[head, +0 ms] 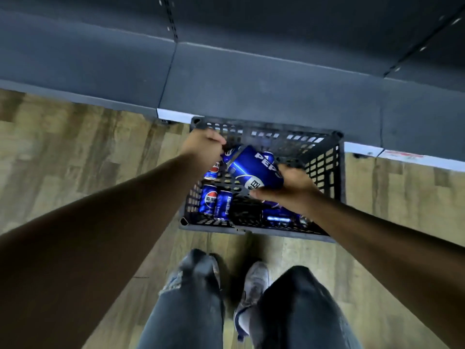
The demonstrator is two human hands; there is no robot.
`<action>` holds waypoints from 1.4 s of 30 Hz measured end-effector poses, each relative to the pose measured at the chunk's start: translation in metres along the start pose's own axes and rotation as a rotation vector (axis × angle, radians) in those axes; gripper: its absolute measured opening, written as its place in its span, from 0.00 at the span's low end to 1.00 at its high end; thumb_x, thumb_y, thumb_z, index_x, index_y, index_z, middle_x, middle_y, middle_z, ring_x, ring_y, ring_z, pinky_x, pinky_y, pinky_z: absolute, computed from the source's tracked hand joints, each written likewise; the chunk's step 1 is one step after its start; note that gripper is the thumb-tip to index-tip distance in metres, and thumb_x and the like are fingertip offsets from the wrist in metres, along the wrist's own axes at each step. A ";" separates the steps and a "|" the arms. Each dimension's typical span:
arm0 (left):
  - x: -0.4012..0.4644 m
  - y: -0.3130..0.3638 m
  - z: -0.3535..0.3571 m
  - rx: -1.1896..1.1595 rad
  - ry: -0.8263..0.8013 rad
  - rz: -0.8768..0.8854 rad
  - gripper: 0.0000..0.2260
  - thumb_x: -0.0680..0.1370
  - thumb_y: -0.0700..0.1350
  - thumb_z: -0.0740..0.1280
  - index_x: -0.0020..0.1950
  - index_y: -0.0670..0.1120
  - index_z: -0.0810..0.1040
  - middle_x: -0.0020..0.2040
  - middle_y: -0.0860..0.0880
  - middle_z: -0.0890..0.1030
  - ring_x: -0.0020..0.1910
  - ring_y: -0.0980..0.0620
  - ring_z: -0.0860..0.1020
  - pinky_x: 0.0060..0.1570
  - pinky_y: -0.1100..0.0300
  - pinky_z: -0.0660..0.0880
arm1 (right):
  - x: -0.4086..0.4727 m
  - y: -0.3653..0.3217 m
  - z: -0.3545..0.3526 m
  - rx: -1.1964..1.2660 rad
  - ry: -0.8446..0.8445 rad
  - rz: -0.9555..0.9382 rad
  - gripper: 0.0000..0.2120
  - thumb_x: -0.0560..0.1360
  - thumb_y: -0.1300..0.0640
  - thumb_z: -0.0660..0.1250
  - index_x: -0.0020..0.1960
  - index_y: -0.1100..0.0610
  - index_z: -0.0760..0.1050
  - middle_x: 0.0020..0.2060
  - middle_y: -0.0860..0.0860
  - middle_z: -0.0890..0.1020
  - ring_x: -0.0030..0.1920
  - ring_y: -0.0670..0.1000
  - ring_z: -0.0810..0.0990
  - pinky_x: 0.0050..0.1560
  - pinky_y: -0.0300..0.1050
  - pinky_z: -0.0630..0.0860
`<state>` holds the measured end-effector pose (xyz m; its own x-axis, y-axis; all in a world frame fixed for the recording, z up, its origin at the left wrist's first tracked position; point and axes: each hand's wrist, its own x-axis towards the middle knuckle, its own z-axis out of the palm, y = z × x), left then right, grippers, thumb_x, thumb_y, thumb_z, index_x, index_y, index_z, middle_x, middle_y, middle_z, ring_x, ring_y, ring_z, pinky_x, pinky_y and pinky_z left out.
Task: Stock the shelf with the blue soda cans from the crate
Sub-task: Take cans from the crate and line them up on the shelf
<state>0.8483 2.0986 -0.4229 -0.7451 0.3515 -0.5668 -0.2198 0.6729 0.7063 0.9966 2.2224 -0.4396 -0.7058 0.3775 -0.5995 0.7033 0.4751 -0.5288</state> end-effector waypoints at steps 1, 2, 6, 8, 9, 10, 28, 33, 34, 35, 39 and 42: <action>-0.010 0.012 -0.009 -0.058 -0.022 -0.051 0.15 0.77 0.31 0.58 0.36 0.47 0.75 0.34 0.47 0.77 0.29 0.53 0.75 0.25 0.68 0.70 | -0.013 -0.010 -0.006 0.099 0.017 0.016 0.34 0.56 0.33 0.73 0.55 0.52 0.76 0.47 0.49 0.83 0.48 0.51 0.81 0.51 0.49 0.78; -0.018 0.022 -0.018 -0.093 -0.055 -0.104 0.14 0.78 0.33 0.59 0.36 0.46 0.74 0.33 0.47 0.75 0.29 0.54 0.74 0.25 0.67 0.71 | -0.024 -0.019 -0.012 0.177 0.041 0.028 0.36 0.52 0.31 0.72 0.53 0.52 0.77 0.45 0.49 0.84 0.47 0.51 0.82 0.50 0.51 0.79; -0.052 0.061 -0.052 -0.118 -0.242 -0.230 0.09 0.81 0.40 0.57 0.42 0.42 0.73 0.36 0.45 0.76 0.30 0.53 0.76 0.25 0.66 0.74 | -0.065 -0.059 -0.040 0.371 0.132 -0.010 0.28 0.57 0.37 0.77 0.48 0.54 0.79 0.40 0.48 0.84 0.42 0.48 0.83 0.48 0.50 0.79; -0.069 0.084 -0.071 -0.128 -0.289 -0.223 0.08 0.81 0.41 0.56 0.49 0.39 0.73 0.37 0.43 0.77 0.31 0.51 0.76 0.25 0.66 0.74 | -0.086 -0.083 -0.059 0.468 0.155 -0.039 0.22 0.61 0.43 0.79 0.48 0.54 0.79 0.39 0.48 0.84 0.42 0.48 0.83 0.47 0.48 0.79; -0.077 0.096 -0.080 -0.123 -0.311 -0.219 0.09 0.81 0.42 0.56 0.51 0.38 0.73 0.36 0.43 0.77 0.30 0.51 0.77 0.26 0.65 0.75 | -0.096 -0.095 -0.068 0.519 0.156 -0.049 0.22 0.61 0.45 0.79 0.49 0.54 0.79 0.40 0.48 0.85 0.42 0.49 0.83 0.47 0.47 0.80; -0.086 0.109 -0.089 -0.108 -0.343 -0.220 0.11 0.81 0.43 0.56 0.50 0.38 0.73 0.36 0.42 0.77 0.29 0.51 0.77 0.27 0.64 0.76 | -0.107 -0.108 -0.076 0.561 0.157 -0.063 0.24 0.60 0.44 0.79 0.50 0.54 0.79 0.41 0.49 0.85 0.44 0.50 0.84 0.48 0.48 0.80; -0.241 0.300 -0.219 -0.027 -0.712 -0.130 0.33 0.79 0.62 0.43 0.46 0.40 0.79 0.37 0.38 0.83 0.40 0.42 0.82 0.41 0.56 0.76 | -0.240 -0.293 -0.211 0.402 0.577 -0.489 0.32 0.58 0.53 0.82 0.53 0.51 0.64 0.43 0.40 0.78 0.44 0.44 0.77 0.40 0.29 0.71; -0.269 0.337 -0.221 -0.166 -0.647 -0.074 0.30 0.78 0.61 0.48 0.47 0.40 0.80 0.41 0.35 0.82 0.44 0.41 0.82 0.41 0.51 0.76 | -0.257 -0.308 -0.243 0.352 0.658 -0.510 0.33 0.59 0.52 0.82 0.53 0.52 0.62 0.46 0.46 0.78 0.48 0.49 0.78 0.47 0.38 0.73; -0.276 0.344 -0.221 -0.186 -0.626 -0.056 0.28 0.78 0.60 0.49 0.47 0.40 0.80 0.40 0.35 0.82 0.44 0.41 0.82 0.41 0.51 0.76 | -0.260 -0.309 -0.249 0.352 0.677 -0.522 0.33 0.59 0.52 0.82 0.53 0.52 0.62 0.47 0.46 0.79 0.49 0.49 0.78 0.48 0.38 0.73; -0.283 0.351 -0.220 -0.228 -0.609 -0.043 0.26 0.78 0.59 0.51 0.47 0.39 0.79 0.38 0.36 0.83 0.40 0.41 0.83 0.39 0.51 0.77 | -0.264 -0.310 -0.255 0.355 0.698 -0.536 0.34 0.59 0.52 0.82 0.54 0.51 0.62 0.48 0.46 0.79 0.50 0.49 0.78 0.48 0.38 0.73; -0.306 0.378 -0.211 -0.557 -0.571 -0.035 0.16 0.75 0.54 0.62 0.44 0.41 0.79 0.36 0.42 0.83 0.34 0.44 0.82 0.38 0.51 0.78 | -0.270 -0.314 -0.278 0.394 0.806 -0.622 0.36 0.59 0.54 0.82 0.58 0.46 0.63 0.50 0.43 0.79 0.53 0.48 0.79 0.52 0.40 0.74; -0.316 0.396 -0.206 -0.673 -0.541 0.016 0.14 0.75 0.52 0.63 0.40 0.42 0.78 0.33 0.44 0.82 0.33 0.47 0.80 0.39 0.53 0.76 | -0.274 -0.315 -0.296 0.383 0.883 -0.719 0.36 0.55 0.50 0.81 0.56 0.40 0.65 0.51 0.42 0.79 0.55 0.48 0.78 0.57 0.50 0.75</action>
<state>0.8670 2.1199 0.1235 -0.3867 0.7341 -0.5582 -0.6657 0.1966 0.7198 0.9427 2.2044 0.0691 -0.6570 0.6081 0.4456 -0.0017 0.5899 -0.8075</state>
